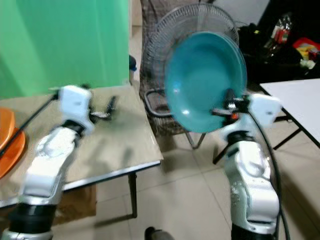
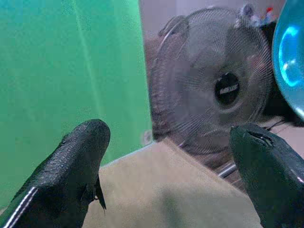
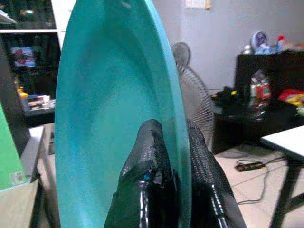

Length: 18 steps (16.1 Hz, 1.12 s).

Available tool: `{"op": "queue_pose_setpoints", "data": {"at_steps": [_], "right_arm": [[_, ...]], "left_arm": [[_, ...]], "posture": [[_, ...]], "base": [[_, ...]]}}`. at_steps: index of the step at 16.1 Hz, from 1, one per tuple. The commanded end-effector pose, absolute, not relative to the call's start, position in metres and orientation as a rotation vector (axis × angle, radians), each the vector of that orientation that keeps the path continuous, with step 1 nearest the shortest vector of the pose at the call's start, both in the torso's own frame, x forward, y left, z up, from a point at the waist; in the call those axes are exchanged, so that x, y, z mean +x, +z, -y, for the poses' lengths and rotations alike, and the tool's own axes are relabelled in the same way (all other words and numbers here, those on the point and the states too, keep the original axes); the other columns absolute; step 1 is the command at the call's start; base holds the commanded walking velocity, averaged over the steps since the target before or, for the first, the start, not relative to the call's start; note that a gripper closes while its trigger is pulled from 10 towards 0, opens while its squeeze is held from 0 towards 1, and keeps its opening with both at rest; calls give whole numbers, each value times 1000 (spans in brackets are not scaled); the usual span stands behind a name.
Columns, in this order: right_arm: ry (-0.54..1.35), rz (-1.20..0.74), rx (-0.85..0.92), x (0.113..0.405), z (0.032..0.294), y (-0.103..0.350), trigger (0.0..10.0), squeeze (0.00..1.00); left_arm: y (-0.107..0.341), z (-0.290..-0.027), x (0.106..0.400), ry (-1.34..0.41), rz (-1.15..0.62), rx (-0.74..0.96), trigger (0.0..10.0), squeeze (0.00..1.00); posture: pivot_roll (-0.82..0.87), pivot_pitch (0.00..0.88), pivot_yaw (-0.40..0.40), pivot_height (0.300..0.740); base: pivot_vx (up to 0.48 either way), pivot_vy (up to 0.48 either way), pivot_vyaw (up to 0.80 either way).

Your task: Setting the table

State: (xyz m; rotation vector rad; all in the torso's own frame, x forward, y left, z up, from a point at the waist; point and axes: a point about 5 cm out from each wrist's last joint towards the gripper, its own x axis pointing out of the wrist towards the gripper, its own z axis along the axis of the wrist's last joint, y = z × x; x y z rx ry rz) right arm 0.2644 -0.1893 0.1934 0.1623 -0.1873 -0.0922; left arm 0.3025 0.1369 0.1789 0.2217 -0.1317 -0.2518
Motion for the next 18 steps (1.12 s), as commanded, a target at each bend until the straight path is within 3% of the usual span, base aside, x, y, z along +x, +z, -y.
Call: {"op": "queue_pose_setpoints", "data": {"at_steps": [1,11,18], "right_arm": [[-75,215,173,265,185,199,10000,0],[-186,165,237,263,199,183,10000,0],[-206,118,232,263,200,176,10000,0]], "left_arm": [[177,-142,302,-234,123,227,10000,0],[184,-142,306,-287,155,217,10000,0],[182,-145,308,-297,138,187,10000,0]], "posture": [[78,0,-71,740],[73,0,-35,740],[56,0,-23,740]], "base": [[0,0,-800],[0,0,-800],[320,0,-800]]}}
